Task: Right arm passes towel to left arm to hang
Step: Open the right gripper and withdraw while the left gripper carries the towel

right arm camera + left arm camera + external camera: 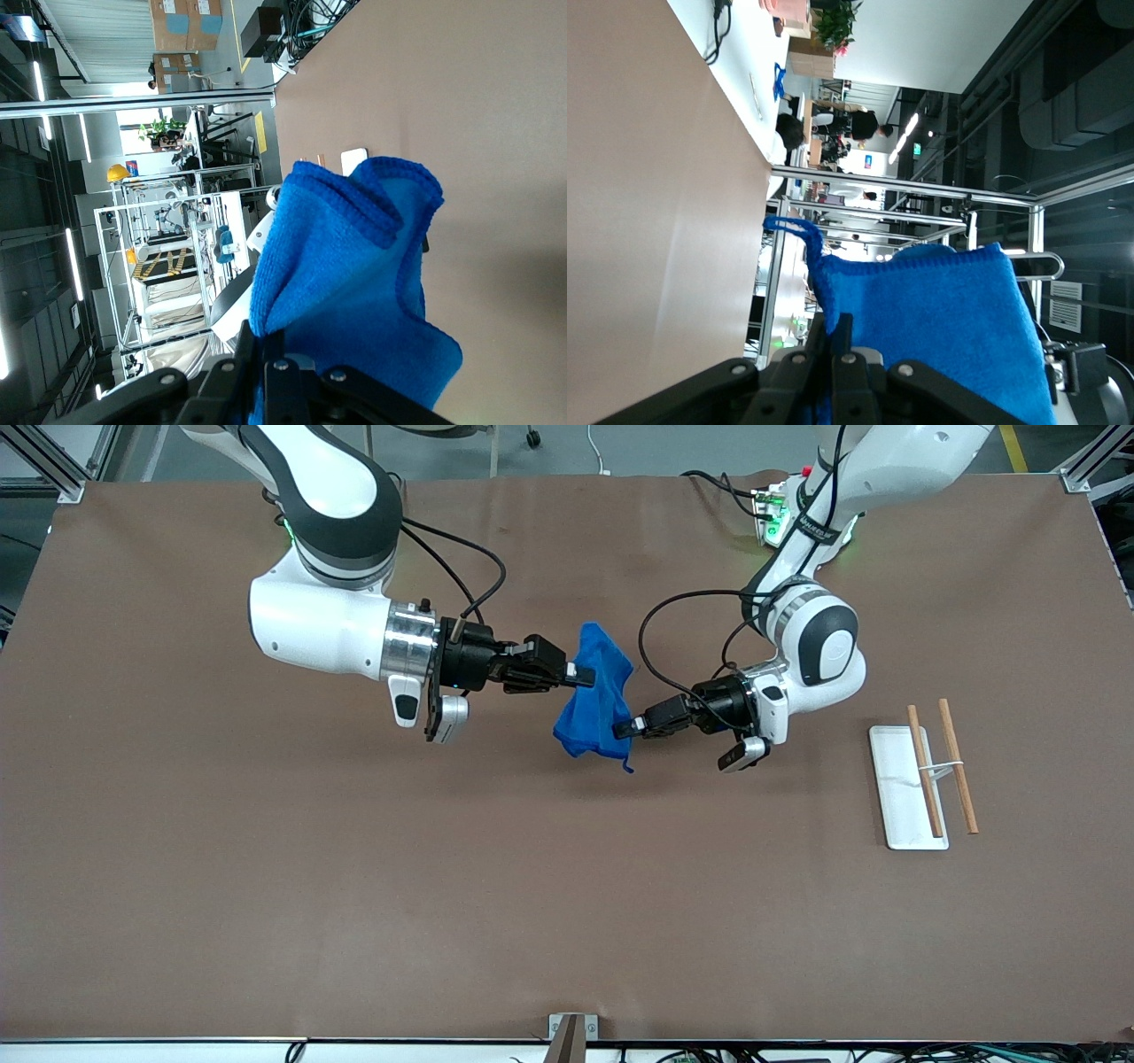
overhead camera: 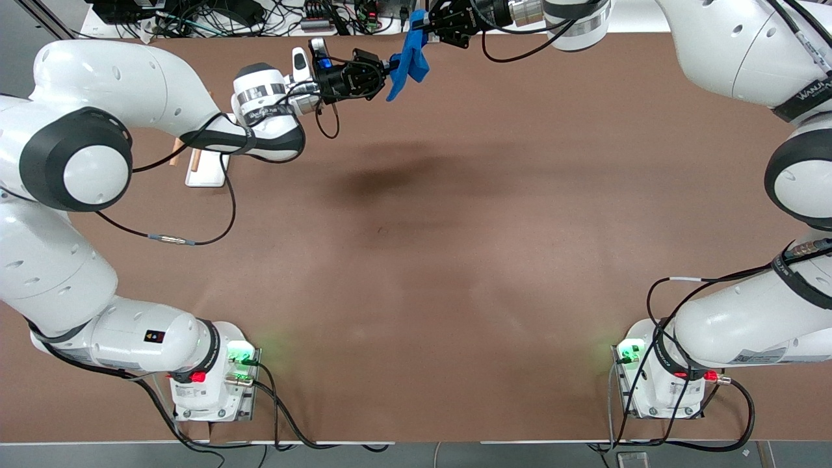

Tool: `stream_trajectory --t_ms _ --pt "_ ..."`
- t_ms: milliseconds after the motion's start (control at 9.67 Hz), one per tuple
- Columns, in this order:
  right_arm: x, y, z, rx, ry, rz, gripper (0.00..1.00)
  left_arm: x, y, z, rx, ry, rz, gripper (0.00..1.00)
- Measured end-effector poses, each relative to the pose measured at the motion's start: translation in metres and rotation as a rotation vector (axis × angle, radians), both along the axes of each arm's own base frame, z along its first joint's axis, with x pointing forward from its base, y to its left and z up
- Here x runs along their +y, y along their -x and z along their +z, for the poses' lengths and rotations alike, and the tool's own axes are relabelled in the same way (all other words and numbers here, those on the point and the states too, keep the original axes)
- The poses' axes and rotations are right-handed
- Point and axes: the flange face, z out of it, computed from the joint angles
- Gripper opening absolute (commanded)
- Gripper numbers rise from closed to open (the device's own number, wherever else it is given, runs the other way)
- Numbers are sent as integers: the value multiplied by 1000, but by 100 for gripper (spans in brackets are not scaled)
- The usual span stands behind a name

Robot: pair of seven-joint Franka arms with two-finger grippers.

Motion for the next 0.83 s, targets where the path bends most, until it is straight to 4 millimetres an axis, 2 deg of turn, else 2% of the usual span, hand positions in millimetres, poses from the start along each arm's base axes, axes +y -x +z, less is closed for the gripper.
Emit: stream_trajectory --t_ms 103,207,310,517,621,828 --pt "0 0 0 0 0 0 5 1 -4 3 -12 -28 1 0" --pt "0 0 0 2 0 -1 64 2 -6 5 -29 -53 -14 0" --pt "-1 -1 -2 5 0 -3 100 3 -8 6 -49 -90 -34 0" --pt "-12 -8 -6 2 21 23 100 12 -12 8 -75 -181 -34 0" --pt "-30 -18 -11 -10 72 42 100 16 -14 10 -95 -231 -40 0" --pt "-93 -47 -32 -24 238 96 100 31 -16 30 -165 -384 -59 0"
